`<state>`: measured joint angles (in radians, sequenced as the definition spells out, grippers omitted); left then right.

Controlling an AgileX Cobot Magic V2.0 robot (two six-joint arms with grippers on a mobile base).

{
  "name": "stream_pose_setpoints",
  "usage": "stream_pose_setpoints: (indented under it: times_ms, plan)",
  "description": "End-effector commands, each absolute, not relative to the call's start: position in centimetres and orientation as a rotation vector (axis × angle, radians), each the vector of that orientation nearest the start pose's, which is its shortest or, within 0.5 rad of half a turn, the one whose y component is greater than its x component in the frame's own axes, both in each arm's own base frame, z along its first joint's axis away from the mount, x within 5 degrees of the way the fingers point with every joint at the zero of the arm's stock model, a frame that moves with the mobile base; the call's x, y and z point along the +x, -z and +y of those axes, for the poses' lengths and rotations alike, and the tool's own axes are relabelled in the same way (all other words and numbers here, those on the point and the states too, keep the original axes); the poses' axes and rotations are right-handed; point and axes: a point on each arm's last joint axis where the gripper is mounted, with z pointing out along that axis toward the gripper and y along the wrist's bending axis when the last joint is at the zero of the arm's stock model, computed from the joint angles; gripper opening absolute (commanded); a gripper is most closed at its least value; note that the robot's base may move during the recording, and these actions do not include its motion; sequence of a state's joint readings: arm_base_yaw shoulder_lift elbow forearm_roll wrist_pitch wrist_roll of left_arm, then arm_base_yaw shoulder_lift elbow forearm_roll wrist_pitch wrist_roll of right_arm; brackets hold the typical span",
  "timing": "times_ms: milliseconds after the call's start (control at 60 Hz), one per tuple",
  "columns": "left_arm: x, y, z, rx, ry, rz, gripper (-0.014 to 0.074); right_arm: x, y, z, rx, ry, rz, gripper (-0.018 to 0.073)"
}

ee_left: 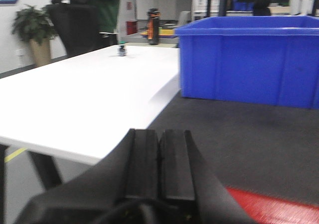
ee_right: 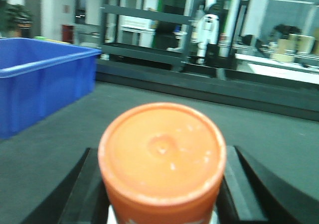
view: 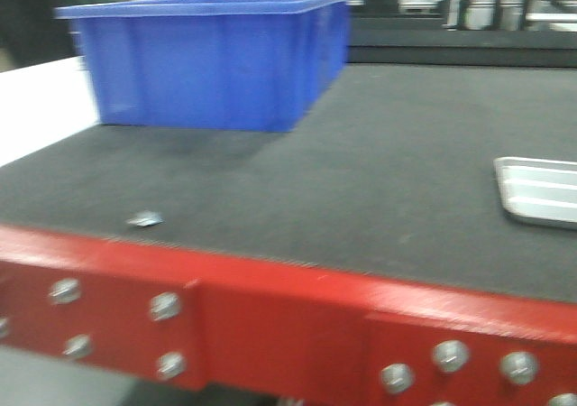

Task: Grab orange capacitor from left shelf to right conveyor
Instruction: 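Drive across the room to the conveyor, cylinder held in right gripper, then stop at the conveyor belt beside the metal tray, holding the cylinder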

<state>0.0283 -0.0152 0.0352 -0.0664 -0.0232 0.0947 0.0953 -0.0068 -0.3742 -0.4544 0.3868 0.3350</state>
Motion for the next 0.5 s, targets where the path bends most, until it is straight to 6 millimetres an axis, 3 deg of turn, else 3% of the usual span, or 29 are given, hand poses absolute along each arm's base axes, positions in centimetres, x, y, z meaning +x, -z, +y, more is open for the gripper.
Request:
stream_pose_setpoints:
  times_ms: [0, 483]
  plan:
    - [5.56, -20.52, 0.19, -0.005, -0.044, 1.407, -0.0126, 2.01, -31.74, -1.07, -0.042, 0.133, 1.364, 0.0046]
    - [5.56, -20.52, 0.19, -0.005, -0.044, 1.407, -0.0126, 2.01, -31.74, -1.06, -0.043, 0.132, 1.364, 0.0046]
